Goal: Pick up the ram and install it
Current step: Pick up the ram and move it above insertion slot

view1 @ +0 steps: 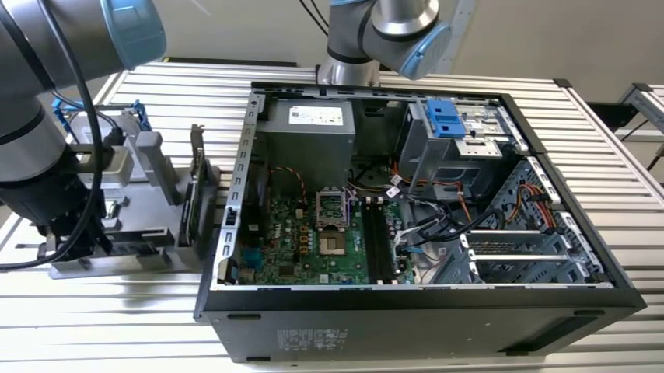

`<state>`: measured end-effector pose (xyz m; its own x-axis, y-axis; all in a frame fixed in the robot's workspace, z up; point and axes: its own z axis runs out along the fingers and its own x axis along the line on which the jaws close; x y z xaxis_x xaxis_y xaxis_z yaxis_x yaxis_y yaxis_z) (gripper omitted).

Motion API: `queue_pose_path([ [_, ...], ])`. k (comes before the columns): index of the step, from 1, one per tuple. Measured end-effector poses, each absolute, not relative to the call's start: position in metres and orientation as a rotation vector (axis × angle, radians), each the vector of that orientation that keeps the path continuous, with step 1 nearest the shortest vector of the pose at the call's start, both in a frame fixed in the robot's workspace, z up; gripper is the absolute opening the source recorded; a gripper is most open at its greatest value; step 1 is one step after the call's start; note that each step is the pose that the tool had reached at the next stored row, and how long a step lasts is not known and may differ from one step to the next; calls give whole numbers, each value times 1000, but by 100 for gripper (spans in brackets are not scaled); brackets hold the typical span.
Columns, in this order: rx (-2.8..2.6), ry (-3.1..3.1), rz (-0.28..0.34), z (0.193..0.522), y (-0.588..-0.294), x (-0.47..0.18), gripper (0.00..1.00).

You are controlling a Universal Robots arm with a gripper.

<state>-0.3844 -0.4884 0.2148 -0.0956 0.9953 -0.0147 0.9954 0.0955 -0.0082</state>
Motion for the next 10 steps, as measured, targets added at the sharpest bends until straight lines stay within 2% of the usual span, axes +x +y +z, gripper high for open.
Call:
queue_pose_path([
  [10, 2109, 2321, -25, 222, -488, -384, 0],
])
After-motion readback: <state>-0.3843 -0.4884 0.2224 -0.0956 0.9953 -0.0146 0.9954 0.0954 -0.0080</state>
